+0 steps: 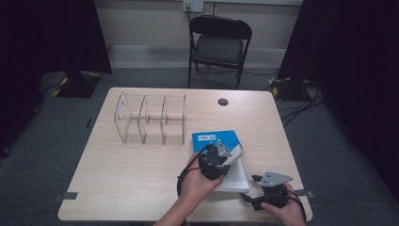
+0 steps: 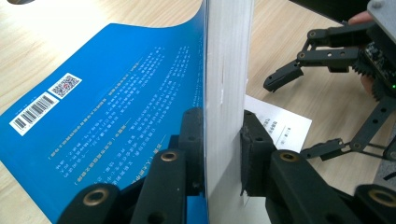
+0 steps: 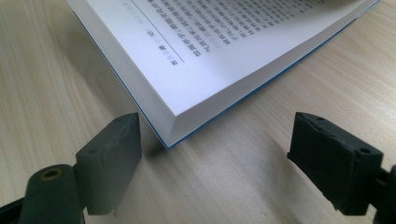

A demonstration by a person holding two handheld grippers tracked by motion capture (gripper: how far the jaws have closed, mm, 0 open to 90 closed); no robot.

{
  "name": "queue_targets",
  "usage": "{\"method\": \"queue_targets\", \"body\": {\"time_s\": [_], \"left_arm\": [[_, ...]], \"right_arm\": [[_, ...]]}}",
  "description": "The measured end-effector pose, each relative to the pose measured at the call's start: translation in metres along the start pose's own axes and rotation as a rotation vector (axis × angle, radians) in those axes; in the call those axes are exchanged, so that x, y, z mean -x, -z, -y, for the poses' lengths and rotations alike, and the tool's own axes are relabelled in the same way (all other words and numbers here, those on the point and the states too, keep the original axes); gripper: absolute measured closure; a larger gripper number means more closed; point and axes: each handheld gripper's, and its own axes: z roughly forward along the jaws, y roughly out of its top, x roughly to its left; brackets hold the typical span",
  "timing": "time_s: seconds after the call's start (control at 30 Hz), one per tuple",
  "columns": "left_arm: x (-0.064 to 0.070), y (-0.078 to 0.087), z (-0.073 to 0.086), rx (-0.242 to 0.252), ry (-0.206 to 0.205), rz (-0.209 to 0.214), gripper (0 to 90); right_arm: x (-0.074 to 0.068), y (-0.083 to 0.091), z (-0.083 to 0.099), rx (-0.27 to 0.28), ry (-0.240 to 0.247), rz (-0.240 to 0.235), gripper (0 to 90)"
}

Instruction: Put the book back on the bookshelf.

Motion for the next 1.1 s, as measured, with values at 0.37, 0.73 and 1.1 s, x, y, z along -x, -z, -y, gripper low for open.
{"method": "queue_targets", "body": {"time_s": [0.37, 0.73, 1.1], "left_arm": [[-0.002, 0.003, -0.001, 0.007, 0.015, -0.002, 75.0], [0.009, -0.008, 0.008, -0.031, -0.042, -0.012, 73.8], [0.013, -0.010, 0.016, -0.042, -0.067, -0.016, 73.8]], "right_arm": [[0.000, -0.013, -0.010, -0.014, -0.035, 0.080, 16.1], [-0.002, -0.004, -0.009, 0.166, -0.013, 0.157, 31.1], [-0.004, -0.003, -0.011, 0.223, 0.048, 0.163, 30.3]]}}
